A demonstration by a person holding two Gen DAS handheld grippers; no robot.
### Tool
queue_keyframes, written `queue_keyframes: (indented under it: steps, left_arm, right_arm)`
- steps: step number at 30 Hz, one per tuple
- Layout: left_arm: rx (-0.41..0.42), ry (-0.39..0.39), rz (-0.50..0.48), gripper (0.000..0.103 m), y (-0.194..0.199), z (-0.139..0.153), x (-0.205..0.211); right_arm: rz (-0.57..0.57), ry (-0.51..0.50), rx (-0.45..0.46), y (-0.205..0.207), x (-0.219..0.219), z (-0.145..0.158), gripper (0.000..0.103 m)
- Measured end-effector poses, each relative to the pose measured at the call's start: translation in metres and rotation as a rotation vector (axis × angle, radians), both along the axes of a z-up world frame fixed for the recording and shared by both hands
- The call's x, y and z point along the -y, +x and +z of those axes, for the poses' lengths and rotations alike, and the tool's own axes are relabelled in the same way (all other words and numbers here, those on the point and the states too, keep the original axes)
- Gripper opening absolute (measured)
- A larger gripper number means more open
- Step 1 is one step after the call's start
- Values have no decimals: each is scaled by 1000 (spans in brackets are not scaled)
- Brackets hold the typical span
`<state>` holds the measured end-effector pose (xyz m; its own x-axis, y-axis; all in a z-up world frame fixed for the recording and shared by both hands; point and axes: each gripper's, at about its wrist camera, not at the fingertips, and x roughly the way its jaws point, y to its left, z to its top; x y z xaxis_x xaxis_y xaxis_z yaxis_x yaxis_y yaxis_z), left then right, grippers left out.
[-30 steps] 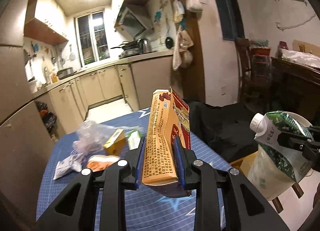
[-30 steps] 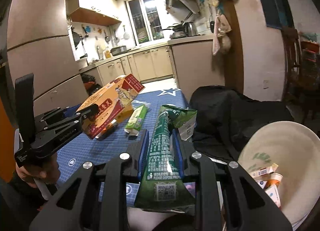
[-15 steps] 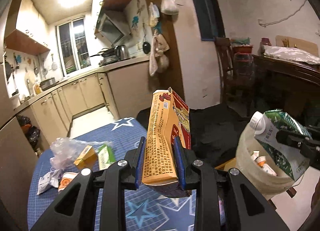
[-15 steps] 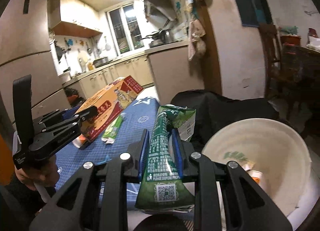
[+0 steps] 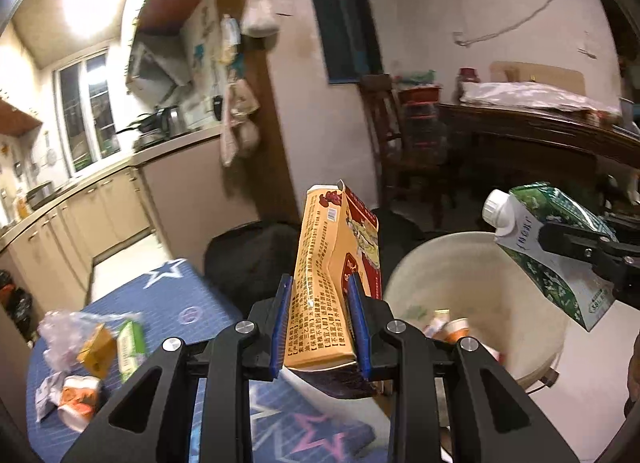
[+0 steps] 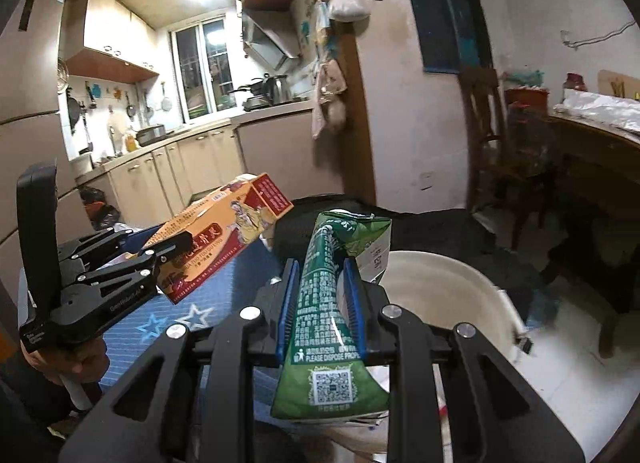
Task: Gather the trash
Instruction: 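Lift the biscuit box and green tube and carry both to the bucket, then open the left tool over the bucket while the right tool releases the green tube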
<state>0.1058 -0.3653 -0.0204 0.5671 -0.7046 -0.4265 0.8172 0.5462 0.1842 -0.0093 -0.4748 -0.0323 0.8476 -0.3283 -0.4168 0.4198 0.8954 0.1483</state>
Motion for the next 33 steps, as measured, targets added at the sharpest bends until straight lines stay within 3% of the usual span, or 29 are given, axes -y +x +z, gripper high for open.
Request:
queue_keyframes:
  steps: [10,21,23,30,33]
  left_arm:
    - [1,36,-139,29,-34,-17,64]
    - [-7,89,-168,29,-45,-42,91]
    - [-8,101,-169,13,-44,-46,94]
    - [-6,125,-166,12,-41,-55,106]
    - [-21,127,-153,12,-39,-58,106]
  right_arm:
    - [-84,-27,-57,-21,20,-13,22]
    - [-135,-8,-105,-30,44,-36,22]
    - [-134,-1,-113,-27,48,-40,22]
    - [-138,47,-148,-18,64,-55,24]
    - [-136,75,-138,-18,69,-58,32]
